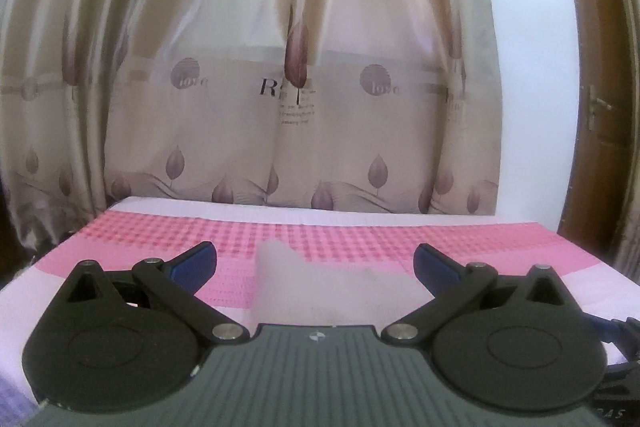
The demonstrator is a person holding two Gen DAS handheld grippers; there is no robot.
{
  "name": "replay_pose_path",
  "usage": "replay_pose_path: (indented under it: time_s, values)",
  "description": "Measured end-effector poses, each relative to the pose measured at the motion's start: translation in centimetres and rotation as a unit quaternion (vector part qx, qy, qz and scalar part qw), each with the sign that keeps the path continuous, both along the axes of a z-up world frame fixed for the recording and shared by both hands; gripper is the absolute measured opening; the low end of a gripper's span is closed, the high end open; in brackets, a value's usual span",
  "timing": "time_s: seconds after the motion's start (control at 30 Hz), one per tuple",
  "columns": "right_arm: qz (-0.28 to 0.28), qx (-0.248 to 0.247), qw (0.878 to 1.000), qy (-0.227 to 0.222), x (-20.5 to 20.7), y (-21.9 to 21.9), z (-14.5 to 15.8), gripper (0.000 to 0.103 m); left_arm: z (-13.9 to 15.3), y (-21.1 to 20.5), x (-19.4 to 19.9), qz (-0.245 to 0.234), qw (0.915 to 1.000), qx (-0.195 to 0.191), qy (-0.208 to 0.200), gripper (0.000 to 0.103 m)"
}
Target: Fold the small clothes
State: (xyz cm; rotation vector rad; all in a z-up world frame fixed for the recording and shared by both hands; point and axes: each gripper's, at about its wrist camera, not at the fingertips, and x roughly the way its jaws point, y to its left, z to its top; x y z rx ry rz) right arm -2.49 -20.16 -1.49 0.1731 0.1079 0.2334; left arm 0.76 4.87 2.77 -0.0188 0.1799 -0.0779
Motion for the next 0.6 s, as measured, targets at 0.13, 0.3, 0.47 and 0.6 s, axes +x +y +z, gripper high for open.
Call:
replay_pose_path:
  time_s: [0.13,0.3,0.47,0.6]
  values:
    - [0.002,-0.003,1.000,0.002,-0.1,0.1,0.0,0.103,-0.4,0.3,0.3,0.000,1.0000,-0.003,0.007,0.103]
    - [0.005,-0.009,1.000,0.007,-0.2,0.3,-0.2,0.103,-1.2,0.4,0.8,0.003,0.9998,0.000,0.020,0.103]
    - [0.007,-0.011,1.000,0.012,0.0,0.5,-0.3,0.103,-1.9,0.5,0.9,0.013,0.9998,0.007,0.010,0.103]
    - [0.006,-0.015,1.000,0.011,0.0,0.6,-0.3,0.103,-2.0,0.6,1.0,0.012,0.9998,0.006,0.012,0.103]
